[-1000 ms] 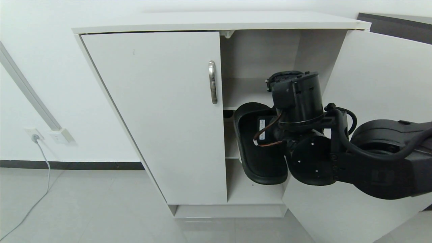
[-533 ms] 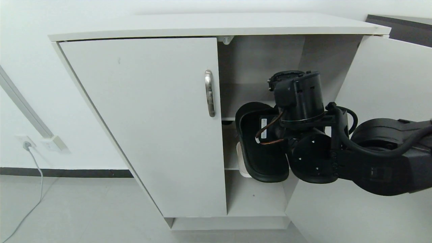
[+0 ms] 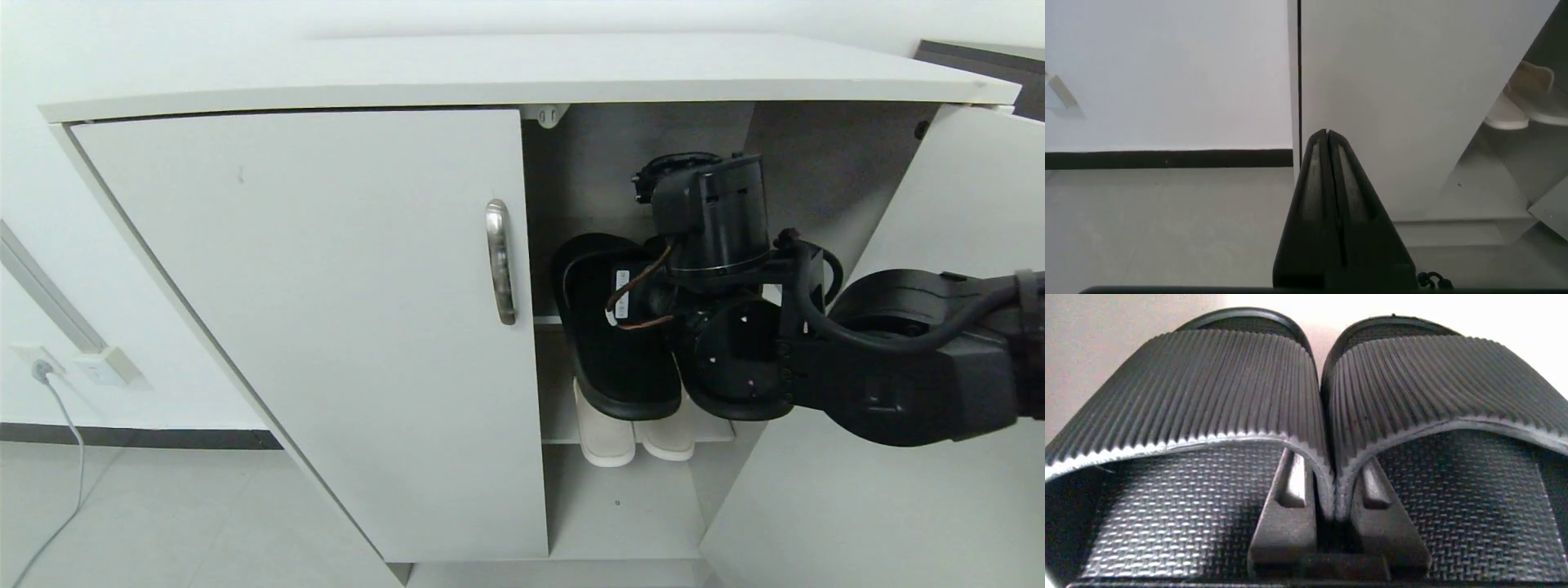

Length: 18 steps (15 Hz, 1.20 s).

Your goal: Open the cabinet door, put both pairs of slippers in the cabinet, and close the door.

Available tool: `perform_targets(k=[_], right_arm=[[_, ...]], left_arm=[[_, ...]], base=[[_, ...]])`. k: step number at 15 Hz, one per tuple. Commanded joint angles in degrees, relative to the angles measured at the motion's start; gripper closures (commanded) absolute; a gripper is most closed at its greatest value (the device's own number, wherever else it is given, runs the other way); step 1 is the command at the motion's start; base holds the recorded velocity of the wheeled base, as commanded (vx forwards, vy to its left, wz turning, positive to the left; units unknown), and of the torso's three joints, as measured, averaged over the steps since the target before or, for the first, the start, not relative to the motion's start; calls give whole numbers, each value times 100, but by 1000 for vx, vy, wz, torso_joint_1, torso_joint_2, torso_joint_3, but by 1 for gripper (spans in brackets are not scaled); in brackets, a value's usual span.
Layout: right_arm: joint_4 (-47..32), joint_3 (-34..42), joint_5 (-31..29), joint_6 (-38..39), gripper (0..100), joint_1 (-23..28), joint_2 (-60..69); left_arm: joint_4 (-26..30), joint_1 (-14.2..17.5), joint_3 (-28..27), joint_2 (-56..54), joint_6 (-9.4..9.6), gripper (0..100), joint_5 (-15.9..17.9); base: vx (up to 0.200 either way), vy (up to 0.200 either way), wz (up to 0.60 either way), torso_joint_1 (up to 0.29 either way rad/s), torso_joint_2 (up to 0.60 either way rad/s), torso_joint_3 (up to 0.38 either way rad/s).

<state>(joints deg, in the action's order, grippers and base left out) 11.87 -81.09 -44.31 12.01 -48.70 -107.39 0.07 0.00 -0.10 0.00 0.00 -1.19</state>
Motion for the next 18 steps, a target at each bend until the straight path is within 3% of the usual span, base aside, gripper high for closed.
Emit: perform_targets(k=[1, 13, 18], right_arm=[[-10, -205, 160, -5, 100, 106, -221], [-36, -1541, 344, -524, 100, 695, -1074], [-528, -1972, 450, -480, 100, 836, -1153]], left_arm=[[1, 0, 1, 0, 0, 100, -4], [1, 0, 1, 0, -9, 100, -39], [1, 0, 10, 0, -9, 100, -39]], base=[[0, 0, 0, 0, 0, 0], [0, 0, 0, 0, 0, 0], [0, 0, 0, 0, 0, 0]])
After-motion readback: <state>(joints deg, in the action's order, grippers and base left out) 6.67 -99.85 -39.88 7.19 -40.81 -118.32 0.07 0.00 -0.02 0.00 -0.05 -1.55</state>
